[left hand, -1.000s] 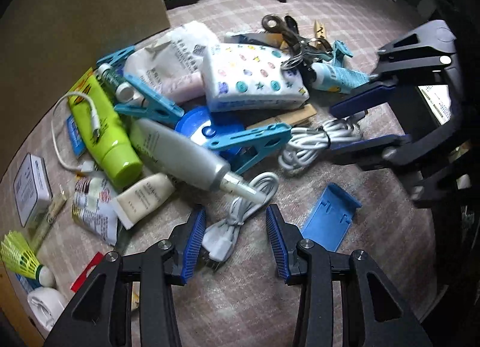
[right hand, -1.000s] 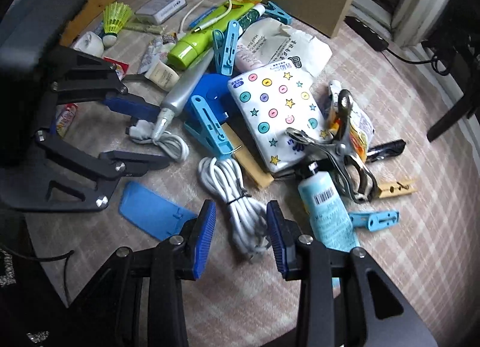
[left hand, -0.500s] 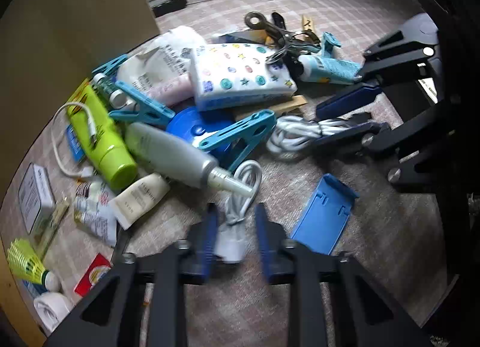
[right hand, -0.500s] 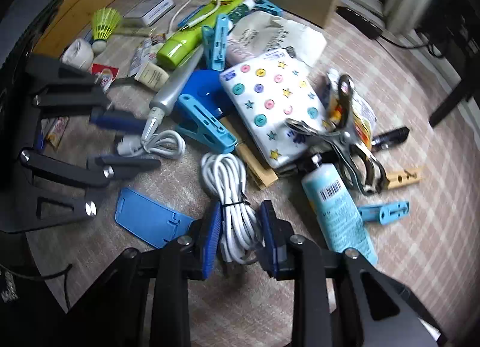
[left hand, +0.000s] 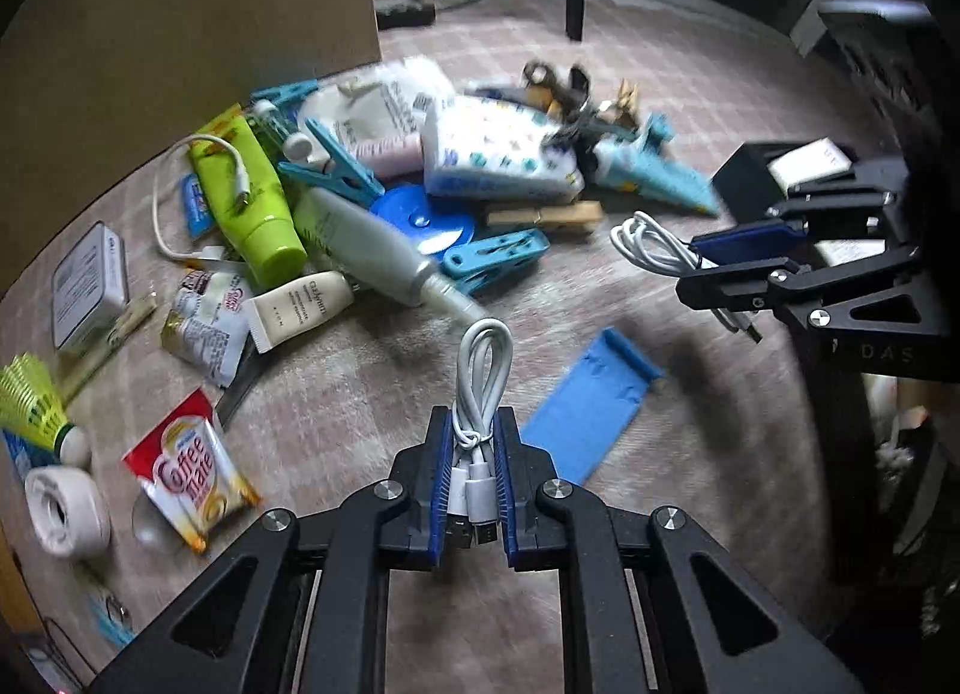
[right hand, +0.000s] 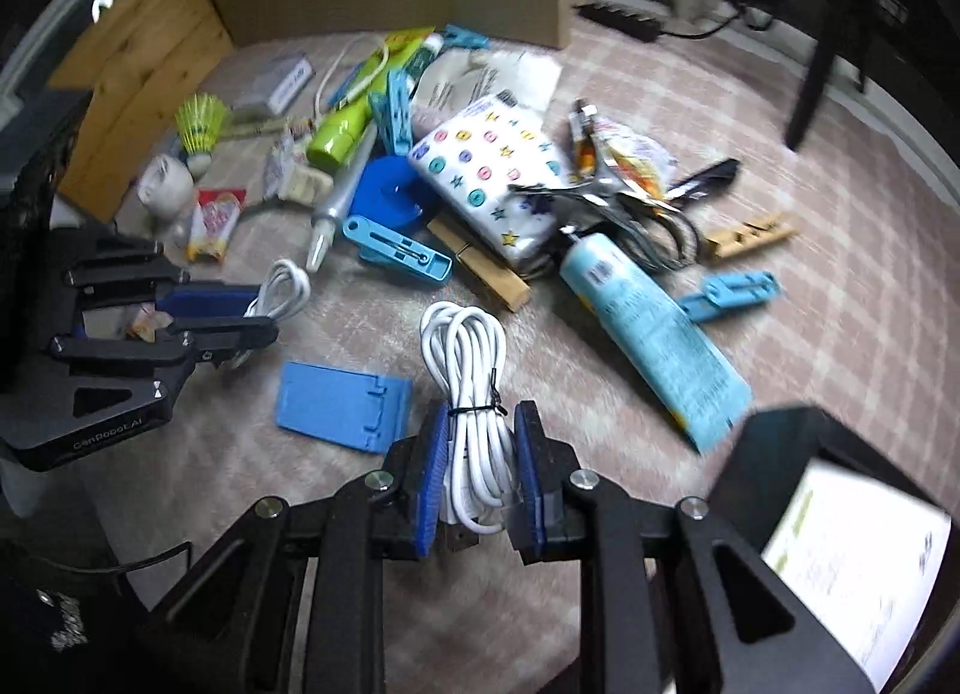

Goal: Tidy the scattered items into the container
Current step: 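Grasp the white USB cable with the left gripper while the right gripper grasps the white coiled cable, then carry both white cables into the black tray and open both grippers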

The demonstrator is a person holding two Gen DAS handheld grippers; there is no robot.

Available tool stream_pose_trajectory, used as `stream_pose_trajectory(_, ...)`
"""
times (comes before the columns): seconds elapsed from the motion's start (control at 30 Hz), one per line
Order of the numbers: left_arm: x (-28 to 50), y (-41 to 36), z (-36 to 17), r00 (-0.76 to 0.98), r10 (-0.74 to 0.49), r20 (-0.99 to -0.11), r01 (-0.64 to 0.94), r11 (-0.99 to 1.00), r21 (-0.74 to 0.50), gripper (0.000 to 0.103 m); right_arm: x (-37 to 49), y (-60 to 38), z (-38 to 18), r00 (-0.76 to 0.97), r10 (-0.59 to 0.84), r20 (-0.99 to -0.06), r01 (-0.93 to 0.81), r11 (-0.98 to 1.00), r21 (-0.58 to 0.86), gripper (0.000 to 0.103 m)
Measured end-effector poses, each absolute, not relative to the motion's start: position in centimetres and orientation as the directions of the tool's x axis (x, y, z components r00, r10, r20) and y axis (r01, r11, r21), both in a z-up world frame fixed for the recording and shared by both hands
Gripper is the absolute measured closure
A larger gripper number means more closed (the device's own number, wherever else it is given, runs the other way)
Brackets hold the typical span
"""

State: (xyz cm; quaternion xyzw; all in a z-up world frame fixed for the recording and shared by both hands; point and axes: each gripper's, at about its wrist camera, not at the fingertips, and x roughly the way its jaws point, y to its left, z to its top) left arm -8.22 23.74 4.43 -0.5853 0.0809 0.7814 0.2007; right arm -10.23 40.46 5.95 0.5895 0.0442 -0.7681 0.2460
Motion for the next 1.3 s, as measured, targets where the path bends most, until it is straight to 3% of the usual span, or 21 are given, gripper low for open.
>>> stream_pose_trajectory(0.33,-5.8,26.1,9.8,-0.293,0.297,-0.909,-0.442,-0.885,-0.147,0.091,-7.3,45.0,11.3,-0.323,-0.34,-0.883,0.31,-0.92,0.241,0.081)
stream_pose_trajectory(0.93,2.1,46.6,15.2,-0.158,0.543,-0.824,-0.705,-0.647,-0.291,0.09,2.3,65.7,15.4,-0.501,-0.098,-0.86,-0.113,-0.978,0.178,0.08)
stream_pose_trajectory(0.97,2.7,47.4,15.5,-0.149,0.555,-0.819,-0.721,-0.627,-0.293,0.082,2.7,66.3,15.5,-0.509,-0.099,-0.855,-0.12,-0.976,0.184,0.08)
stream_pose_trajectory(1.0,3.3,48.3,15.7,-0.148,0.555,-0.819,-0.736,-0.615,-0.283,0.069,3.0,66.8,15.6,-0.514,-0.102,-0.852,-0.126,-0.973,0.192,0.07)
stream_pose_trajectory(1.03,3.8,48.8,16.0,-0.159,0.555,-0.817,-0.741,-0.614,-0.272,0.035,3.3,67.2,15.7,-0.516,-0.096,-0.851,-0.141,-0.971,0.195,0.051)
stream_pose_trajectory(1.07,4.2,49.1,16.2,-0.177,0.564,-0.807,-0.743,-0.614,-0.266,0.026,3.5,67.6,15.9,-0.525,-0.081,-0.847,-0.164,-0.967,0.194,0.043)
stream_pose_trajectory(1.1,4.5,49.3,16.5,-0.196,0.57,-0.798,-0.747,-0.614,-0.255,0.028,3.8,68.0,16.2,-0.541,-0.07,-0.838,-0.182,-0.963,0.197,0.038)
stream_pose_trajectory(1.3,5.3,49.3,16.1,-0.214,0.53,-0.82,-0.758,-0.62,-0.203,0.032,4.6,68.0,16.9,-0.566,-0.087,-0.82,-0.17,-0.961,0.219,0.038)
